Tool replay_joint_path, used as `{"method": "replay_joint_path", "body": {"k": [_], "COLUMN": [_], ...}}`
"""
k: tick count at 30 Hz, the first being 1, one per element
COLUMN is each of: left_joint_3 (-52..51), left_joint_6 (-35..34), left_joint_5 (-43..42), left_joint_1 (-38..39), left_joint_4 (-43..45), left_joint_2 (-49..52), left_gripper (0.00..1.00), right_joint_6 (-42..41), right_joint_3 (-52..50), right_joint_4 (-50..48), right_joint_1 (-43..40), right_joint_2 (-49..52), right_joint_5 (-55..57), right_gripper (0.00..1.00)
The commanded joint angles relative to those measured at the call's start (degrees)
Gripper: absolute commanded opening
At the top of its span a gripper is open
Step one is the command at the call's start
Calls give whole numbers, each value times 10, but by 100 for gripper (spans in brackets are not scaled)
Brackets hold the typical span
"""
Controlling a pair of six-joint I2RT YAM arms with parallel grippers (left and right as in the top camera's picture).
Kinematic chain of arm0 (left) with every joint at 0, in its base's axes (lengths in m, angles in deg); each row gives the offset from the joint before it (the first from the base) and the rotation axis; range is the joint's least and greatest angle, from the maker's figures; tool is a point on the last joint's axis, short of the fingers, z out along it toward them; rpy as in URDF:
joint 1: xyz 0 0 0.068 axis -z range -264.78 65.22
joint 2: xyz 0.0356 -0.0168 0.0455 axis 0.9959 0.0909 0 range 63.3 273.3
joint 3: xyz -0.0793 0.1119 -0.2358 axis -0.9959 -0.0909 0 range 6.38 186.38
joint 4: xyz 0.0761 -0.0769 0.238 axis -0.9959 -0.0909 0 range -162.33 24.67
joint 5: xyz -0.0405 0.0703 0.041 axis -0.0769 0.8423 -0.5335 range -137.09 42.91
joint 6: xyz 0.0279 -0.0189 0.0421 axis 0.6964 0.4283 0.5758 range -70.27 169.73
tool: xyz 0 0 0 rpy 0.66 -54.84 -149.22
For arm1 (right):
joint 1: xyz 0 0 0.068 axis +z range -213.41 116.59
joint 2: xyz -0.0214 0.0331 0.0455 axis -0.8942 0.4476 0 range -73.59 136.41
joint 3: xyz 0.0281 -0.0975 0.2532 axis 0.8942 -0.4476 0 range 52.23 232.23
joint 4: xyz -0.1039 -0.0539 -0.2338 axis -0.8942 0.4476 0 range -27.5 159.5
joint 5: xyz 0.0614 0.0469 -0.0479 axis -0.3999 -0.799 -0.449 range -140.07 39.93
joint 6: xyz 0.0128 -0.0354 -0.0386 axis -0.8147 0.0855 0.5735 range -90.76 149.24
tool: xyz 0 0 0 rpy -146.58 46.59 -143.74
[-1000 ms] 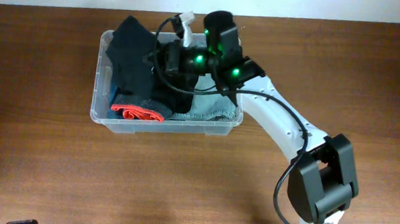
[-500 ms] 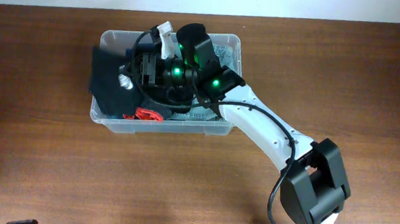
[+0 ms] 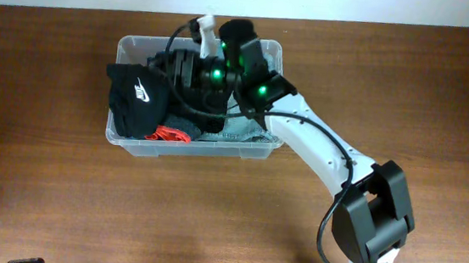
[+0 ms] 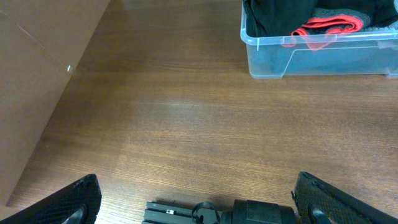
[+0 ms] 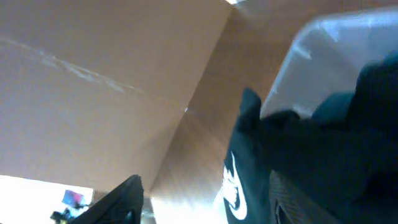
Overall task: Pack container
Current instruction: 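Lower the Nike garment into the container's left side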
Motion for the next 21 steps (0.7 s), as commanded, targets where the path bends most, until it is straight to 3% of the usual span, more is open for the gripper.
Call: {"method": "replay_joint_path", "body": {"k": [1,4,7,12,15,18,21], "left_joint_3": [-1,-1,-1,-1,-1,-1,-1], "left_joint_6": [0,1,0,0,0,0,0], "left_joint_5": [6,6,6,6,6,6,6], "left_joint_1": [3,3,3,3,3,3,3], "left_joint_4": [0,0,0,0,0,0,0], "left_joint_2": [-1,-1,-1,-1,-1,-1,-1], "left_gripper": [100,99,100,100,99,99,100], "right_joint_6": [63,121,199,291,323,327,343], "right_joint_3": [69,107,129,163,194,216,219], "right_joint_4": [4,57,140,253,295,322,323], "right_joint_1": [8,31,61,97,108,108,112], "right_joint_2": [-7,-7,-7,-7,-7,-7,-7], "right_joint_5": [-21,-18,63,313,407,406,376], "right_gripper": [51,36,20,19,19,18,6]}}
